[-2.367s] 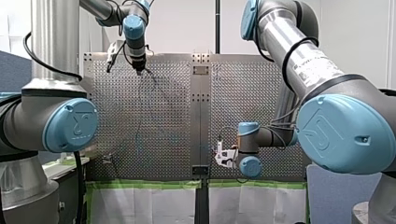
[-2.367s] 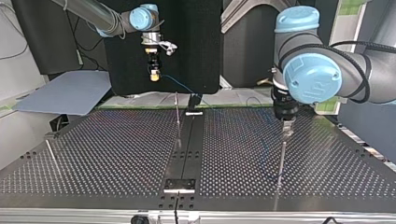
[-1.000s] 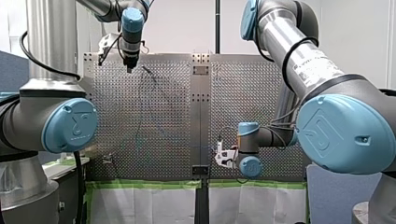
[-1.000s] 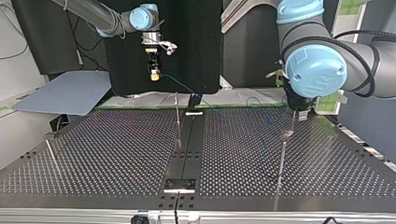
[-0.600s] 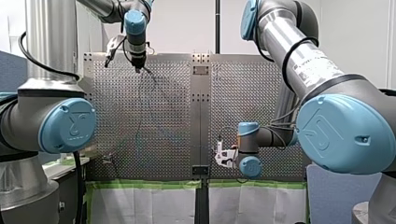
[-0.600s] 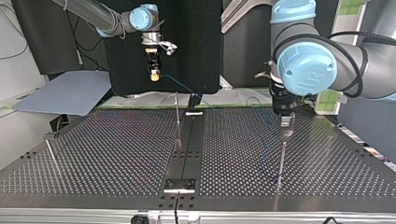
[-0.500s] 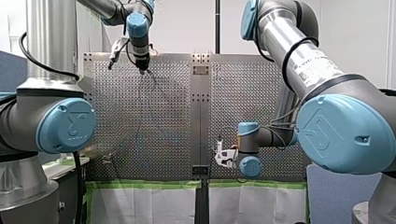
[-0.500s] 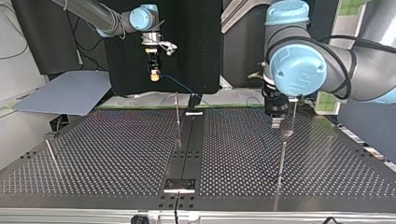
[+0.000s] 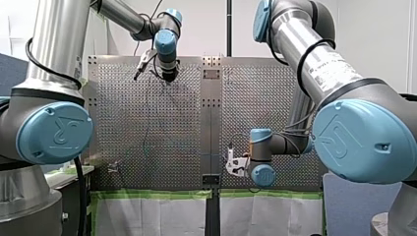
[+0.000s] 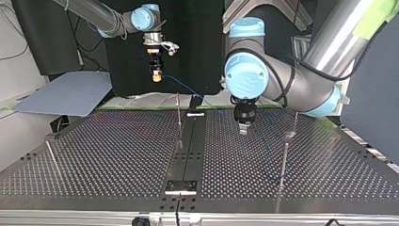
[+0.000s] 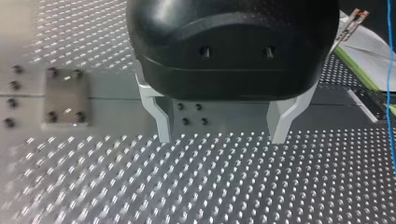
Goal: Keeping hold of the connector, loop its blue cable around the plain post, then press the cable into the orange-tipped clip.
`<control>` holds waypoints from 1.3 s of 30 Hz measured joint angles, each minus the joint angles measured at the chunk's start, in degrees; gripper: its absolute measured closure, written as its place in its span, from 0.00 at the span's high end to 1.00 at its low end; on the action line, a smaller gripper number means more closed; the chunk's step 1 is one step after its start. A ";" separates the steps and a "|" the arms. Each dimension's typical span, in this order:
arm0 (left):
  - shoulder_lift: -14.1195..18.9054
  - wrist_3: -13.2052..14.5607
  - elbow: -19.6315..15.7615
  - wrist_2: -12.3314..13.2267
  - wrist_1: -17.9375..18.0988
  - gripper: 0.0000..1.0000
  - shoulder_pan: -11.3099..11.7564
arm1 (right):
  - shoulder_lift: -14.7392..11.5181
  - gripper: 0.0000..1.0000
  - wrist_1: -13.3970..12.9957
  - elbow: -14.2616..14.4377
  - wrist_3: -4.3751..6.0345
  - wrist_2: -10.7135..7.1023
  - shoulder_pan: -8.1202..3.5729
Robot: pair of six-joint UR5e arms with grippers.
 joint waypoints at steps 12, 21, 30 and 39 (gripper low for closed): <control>-5.60 7.14 0.12 -5.14 7.13 0.98 -1.75 | 0.01 0.00 -0.02 -0.01 -0.05 -0.03 0.07; -7.55 9.86 0.22 -6.92 12.03 0.98 0.34 | 0.01 0.00 -0.15 -0.06 -0.10 -0.03 0.14; -7.61 9.89 0.20 -6.37 17.11 0.98 2.37 | 0.01 0.00 -0.15 -0.04 -0.23 -0.03 0.21; -9.64 9.89 0.18 -6.82 21.03 0.98 3.53 | 0.01 0.00 0.00 -0.02 -0.25 -0.03 0.23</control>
